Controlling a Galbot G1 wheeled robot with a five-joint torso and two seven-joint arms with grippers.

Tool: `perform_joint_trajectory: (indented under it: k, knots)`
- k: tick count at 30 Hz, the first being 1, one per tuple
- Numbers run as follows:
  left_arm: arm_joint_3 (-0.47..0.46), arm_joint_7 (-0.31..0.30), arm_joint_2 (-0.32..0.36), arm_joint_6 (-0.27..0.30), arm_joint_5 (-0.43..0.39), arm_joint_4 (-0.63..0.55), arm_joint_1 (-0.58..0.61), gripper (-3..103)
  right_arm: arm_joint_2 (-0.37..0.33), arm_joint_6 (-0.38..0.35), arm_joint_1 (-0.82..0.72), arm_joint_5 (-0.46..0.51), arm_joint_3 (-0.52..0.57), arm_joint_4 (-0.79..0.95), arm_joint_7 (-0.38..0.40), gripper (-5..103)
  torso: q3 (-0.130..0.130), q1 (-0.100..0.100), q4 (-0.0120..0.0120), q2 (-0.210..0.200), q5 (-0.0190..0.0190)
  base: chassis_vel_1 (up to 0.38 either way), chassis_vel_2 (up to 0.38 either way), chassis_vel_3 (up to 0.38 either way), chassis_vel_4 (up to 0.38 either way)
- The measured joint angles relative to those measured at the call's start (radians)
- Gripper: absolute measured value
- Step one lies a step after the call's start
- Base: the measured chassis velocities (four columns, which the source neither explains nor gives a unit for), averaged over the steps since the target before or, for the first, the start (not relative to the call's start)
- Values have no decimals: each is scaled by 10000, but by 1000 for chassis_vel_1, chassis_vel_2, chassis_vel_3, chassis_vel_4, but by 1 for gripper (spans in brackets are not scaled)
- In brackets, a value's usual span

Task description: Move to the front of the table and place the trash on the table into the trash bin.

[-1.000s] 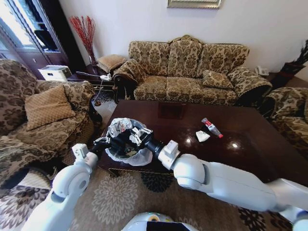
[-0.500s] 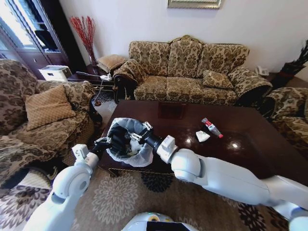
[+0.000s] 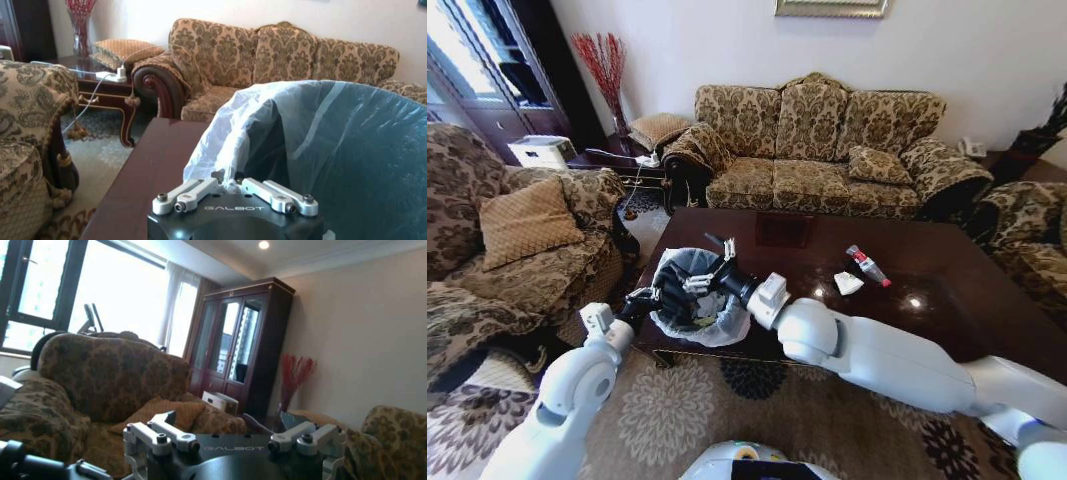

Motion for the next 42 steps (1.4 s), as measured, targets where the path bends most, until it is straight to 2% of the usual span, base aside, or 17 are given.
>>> perform_joint_trajectory:
  k: [5,7,12,14,17,20,22,28,31,37,42]
  knots:
    - [-16,5,-62,-88,88,20,1,1,-303,0,-250,35,856,-188,156,100,0,0,1,0,-2,0,0,0,0]
    - [-72,9,-85,-213,138,36,16,1,-629,16,-544,45,1485,-505,399,100,-1,0,0,0,-1,0,0,0,0]
    - [-161,23,-122,-332,190,37,29,1,-1039,31,-1057,39,2031,-1088,957,100,0,0,-1,0,2,0,0,0,0]
    - [-219,31,-165,-455,240,29,51,1,-1172,-106,-1779,30,2462,-1570,1492,100,0,0,0,0,0,0,0,0,0]
    - [-264,46,-183,-565,336,10,94,1,-1175,-279,-2624,280,3104,-1950,1657,100,0,0,1,0,2,0,0,0,0]
    - [-273,91,-181,-634,415,-11,130,1,-1052,-637,-3428,701,3753,-2399,1872,100,-1,0,-1,0,3,0,0,0,0]
    - [-277,126,-176,-654,466,-58,151,1,-795,-921,-4181,979,4603,-3231,1933,100,-2,-1,2,1,-2,0,0,0,0]
    - [-279,222,-142,-681,499,-123,186,1,-378,-1171,-4707,1626,5571,-4809,1896,100,-1,0,0,0,2,0,0,0,0]
    - [-287,247,-126,-687,507,-181,246,1,-74,-955,-4684,1396,6004,-6300,1658,100,-1,0,3,0,3,0,0,0,0]
    - [-289,271,-168,-700,540,-208,307,1,413,-533,-4334,1020,6164,-8262,1182,100,-1,0,1,0,1,0,0,0,0]
    - [-269,287,-182,-703,543,-233,324,1,679,-322,-4133,928,6194,-9108,806,102,0,0,2,0,0,0,0,0,0]
